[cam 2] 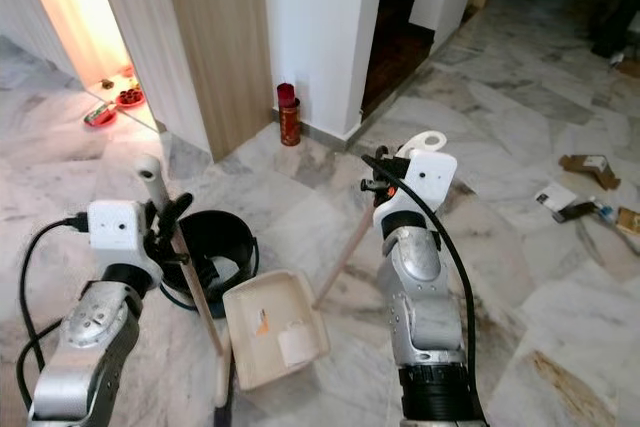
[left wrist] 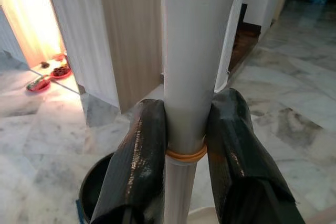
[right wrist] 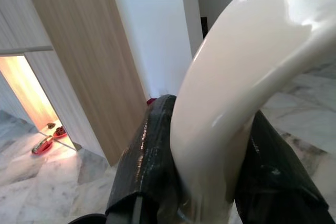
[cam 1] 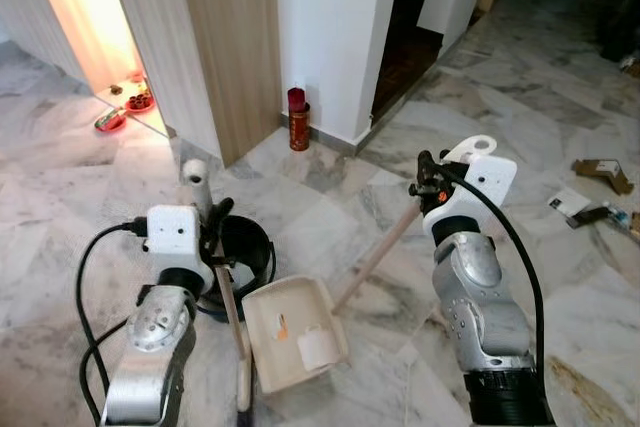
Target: Sweep floor
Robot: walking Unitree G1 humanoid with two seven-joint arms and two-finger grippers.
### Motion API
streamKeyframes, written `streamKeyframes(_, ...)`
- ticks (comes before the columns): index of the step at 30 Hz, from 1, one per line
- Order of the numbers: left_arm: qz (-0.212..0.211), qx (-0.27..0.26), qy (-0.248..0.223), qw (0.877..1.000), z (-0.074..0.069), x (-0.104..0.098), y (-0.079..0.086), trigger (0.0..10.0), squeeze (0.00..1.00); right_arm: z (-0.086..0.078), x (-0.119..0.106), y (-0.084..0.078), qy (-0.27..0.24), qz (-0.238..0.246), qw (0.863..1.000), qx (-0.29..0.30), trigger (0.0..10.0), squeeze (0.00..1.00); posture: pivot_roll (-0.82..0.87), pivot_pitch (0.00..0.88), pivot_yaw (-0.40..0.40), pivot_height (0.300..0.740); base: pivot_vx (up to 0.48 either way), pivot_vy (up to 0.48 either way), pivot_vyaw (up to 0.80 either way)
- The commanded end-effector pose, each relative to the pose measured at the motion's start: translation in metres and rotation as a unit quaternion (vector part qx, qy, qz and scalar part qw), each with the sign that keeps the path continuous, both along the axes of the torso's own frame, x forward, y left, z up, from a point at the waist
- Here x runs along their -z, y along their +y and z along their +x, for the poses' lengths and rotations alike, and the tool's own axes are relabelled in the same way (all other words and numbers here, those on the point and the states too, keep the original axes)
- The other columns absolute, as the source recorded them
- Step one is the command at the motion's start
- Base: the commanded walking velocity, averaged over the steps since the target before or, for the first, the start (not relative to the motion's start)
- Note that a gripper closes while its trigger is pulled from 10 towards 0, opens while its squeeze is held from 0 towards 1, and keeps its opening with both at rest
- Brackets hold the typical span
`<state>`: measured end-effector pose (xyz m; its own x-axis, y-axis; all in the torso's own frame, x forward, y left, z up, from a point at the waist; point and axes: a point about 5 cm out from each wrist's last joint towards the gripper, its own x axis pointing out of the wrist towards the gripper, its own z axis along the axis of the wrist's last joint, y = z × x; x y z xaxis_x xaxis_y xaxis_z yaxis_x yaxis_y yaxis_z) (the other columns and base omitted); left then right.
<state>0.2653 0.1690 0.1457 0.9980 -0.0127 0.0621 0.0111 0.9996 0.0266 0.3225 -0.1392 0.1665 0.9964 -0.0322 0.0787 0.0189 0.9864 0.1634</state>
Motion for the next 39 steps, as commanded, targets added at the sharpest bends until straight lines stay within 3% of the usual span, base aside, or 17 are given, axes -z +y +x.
streamKeyframes(1, 0.005, -0.019, -0.017, 1.000, -0.003, -0.009, 0.005, 10.0, 0.00, 0.002, -0.015, 0.000, -0.031, 0.007, 0.999, 0.000, 10.0, 0.00, -0.01, 0.054, -0.005, 0.740, 0.000, 0.000, 0.00)
streamKeyframes(4, 0.024, -0.097, 0.004, 0.995, -0.010, -0.004, 0.030, 10.0, 0.00, 0.003, -0.017, 0.001, -0.035, 0.006, 0.999, -0.005, 10.0, 0.00, -0.01, 0.047, -0.010, 0.740, 0.000, 0.000, 0.00)
streamKeyframes(6, 0.034, -0.111, 0.010, 0.993, -0.012, -0.003, 0.034, 10.0, 0.00, 0.003, -0.017, 0.001, -0.036, 0.006, 0.999, -0.006, 10.0, 0.00, 0.00, 0.044, -0.012, 0.740, 0.000, 0.000, 0.00)
streamKeyframes(8, 0.028, -0.168, 0.017, 0.985, -0.021, -0.002, 0.051, 10.0, 0.00, 0.003, -0.018, 0.001, -0.037, 0.006, 0.999, -0.009, 10.0, 0.00, 0.01, 0.040, -0.017, 0.740, 0.000, 0.000, 0.00)
streamKeyframes(9, 0.028, -0.168, 0.017, 0.985, -0.021, -0.002, 0.051, 10.0, 0.00, 0.003, -0.018, 0.001, -0.037, 0.006, 0.999, -0.009, 10.0, 0.00, 0.01, 0.040, -0.017, 0.740, 0.000, 0.000, 0.00)
streamKeyframes(10, 0.025, -0.206, 0.023, 0.978, -0.027, 0.001, 0.064, 10.0, 0.00, 0.004, -0.019, 0.001, -0.038, 0.006, 0.999, -0.010, 10.0, 0.00, 0.01, 0.039, -0.020, 0.740, 0.000, 0.000, 0.00)
streamKeyframes(12, 0.034, -0.222, 0.026, 0.974, -0.028, 0.002, 0.071, 10.0, 0.00, 0.005, -0.020, 0.001, -0.038, 0.005, 0.999, -0.011, 10.0, 0.00, 0.01, 0.041, -0.025, 0.740, 0.000, 0.000, 0.00)
streamKeyframes(20, 0.025, -0.207, 0.000, 0.978, -0.023, -0.005, 0.067, 10.0, 0.00, 0.009, -0.025, 0.005, -0.048, 0.000, 0.999, -0.022, 10.0, 0.00, 0.02, 0.051, -0.037, 0.740, 0.000, 0.000, 0.00)
streamKeyframes(39, 0.025, -0.174, -0.003, 0.984, -0.015, -0.005, 0.056, 10.0, 0.00, 0.008, -0.028, 0.002, -0.054, 0.011, 0.998, -0.013, 10.0, 0.00, 0.01, 0.065, -0.027, 0.740, 0.000, 0.000, 0.70)
